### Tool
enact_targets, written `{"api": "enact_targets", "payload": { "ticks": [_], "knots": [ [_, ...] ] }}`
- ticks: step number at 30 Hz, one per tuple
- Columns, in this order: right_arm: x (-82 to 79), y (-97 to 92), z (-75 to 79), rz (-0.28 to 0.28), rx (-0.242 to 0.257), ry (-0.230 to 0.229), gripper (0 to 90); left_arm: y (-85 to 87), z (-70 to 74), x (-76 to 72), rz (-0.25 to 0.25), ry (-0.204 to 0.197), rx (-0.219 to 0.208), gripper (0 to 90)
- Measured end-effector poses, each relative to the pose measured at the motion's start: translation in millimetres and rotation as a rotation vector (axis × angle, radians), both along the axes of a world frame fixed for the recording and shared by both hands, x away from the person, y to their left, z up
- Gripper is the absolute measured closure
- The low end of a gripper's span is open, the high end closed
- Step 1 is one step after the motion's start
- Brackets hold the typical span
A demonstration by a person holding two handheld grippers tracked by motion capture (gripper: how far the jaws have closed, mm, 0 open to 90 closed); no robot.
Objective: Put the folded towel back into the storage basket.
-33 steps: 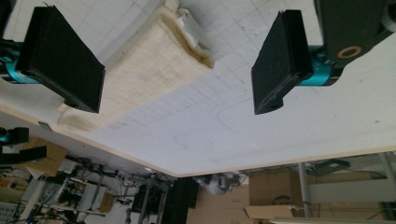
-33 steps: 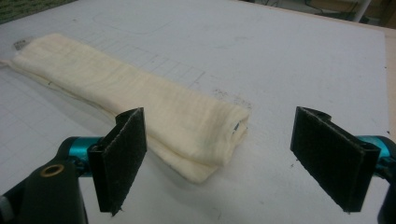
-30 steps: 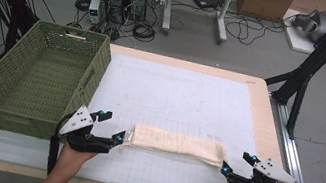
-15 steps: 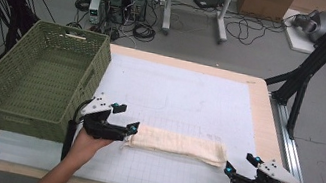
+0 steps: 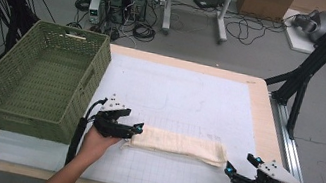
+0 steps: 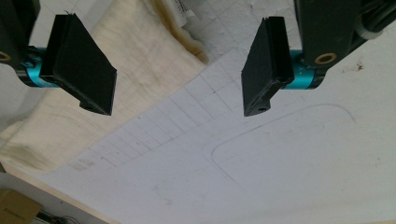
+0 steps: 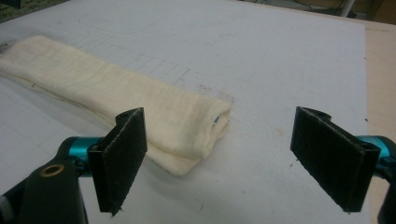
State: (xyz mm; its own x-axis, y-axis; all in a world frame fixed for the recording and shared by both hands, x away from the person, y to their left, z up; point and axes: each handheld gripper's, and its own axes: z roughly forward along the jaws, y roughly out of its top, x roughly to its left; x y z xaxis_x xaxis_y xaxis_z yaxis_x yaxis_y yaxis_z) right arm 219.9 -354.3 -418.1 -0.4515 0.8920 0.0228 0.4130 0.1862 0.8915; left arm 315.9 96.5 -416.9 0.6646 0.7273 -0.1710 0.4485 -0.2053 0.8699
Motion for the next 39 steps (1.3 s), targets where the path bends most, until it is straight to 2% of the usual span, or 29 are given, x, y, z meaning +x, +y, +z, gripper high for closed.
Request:
{"api": "enact_targets", "payload": {
  "ticks": [2, 5, 9, 12, 13, 15, 17, 18, 21, 26, 28, 29, 30, 32, 35, 39],
  "knots": [
    [-0.6, -0.3, 0.0, -0.001, 0.001, -0.003, 17.1, -0.9, -2.1, 2.0, 0.01, 0.017, 0.008, 28.4],
    [-0.8, -0.2, 0.2, 0.001, -0.001, -0.003, 17.1, -1.4, -5.4, 4.0, 0.015, 0.04, 0.051, 29.4],
    [-0.4, -0.2, -0.4, 0.002, -0.001, 0.001, 17.1, -3.2, -8.2, 5.1, 0.012, 0.061, 0.074, 31.7],
    [-0.1, -0.3, -0.7, 0.003, -0.003, 0.001, 17.2, -6.9, -10.0, 4.2, -0.013, 0.078, 0.081, 34.7],
    [-0.1, -0.2, -0.9, 0.003, -0.001, 0.003, 17.1, -9.8, -12.0, 3.0, -0.038, 0.093, 0.109, 38.5],
    [0.0, -0.3, -1.0, 0.003, -0.001, 0.001, 17.1, -11.1, -13.2, 2.1, -0.043, 0.099, 0.117, 39.6],
    [-0.2, -0.5, -1.1, 0.002, 0.0, 0.006, 17.1, -11.4, -18.6, -1.3, -0.016, 0.115, 0.072, 43.2],
    [-0.2, -0.4, -1.2, 0.002, 0.001, 0.008, 17.1, -11.7, -21.6, -2.3, -0.01, 0.13, 0.072, 43.1],
    [-0.1, -0.1, -1.4, 0.003, 0.004, 0.008, 17.2, -14.4, -30.4, -5.9, -0.028, 0.145, 0.098, 43.2],
    [0.6, -0.1, -2.3, 0.006, -0.002, 0.009, 17.2, -18.5, -32.3, -10.8, -0.032, 0.106, 0.15, 45.8],
    [1.0, 0.3, -2.7, 0.01, -0.005, 0.009, 17.2, -18.9, -32.1, -11.7, -0.051, 0.096, 0.155, 54.3],
    [0.9, 1.1, -3.2, 0.013, -0.003, 0.014, 17.2, -19.9, -32.3, -12.8, -0.081, 0.089, 0.152, 69.9],
    [0.9, 1.1, -3.2, 0.013, -0.003, 0.014, 17.2, -22.0, -32.1, -14.6, -0.093, 0.068, 0.165, 69.9],
    [1.2, 1.8, -3.8, 0.02, -0.004, 0.016, 17.1, -24.5, -31.7, -17.0, -0.113, 0.045, 0.183, 78.0],
    [1.7, 2.8, -4.2, 0.02, -0.006, 0.002, 17.1, -22.3, -31.9, -16.5, -0.12, 0.04, 0.174, 81.1],
    [2.1, 1.1, -4.8, 0.011, -0.003, 0.005, 16.5, -18.5, -30.4, -18.2, -0.117, 0.024, 0.143, 81.4]
  ]
}}
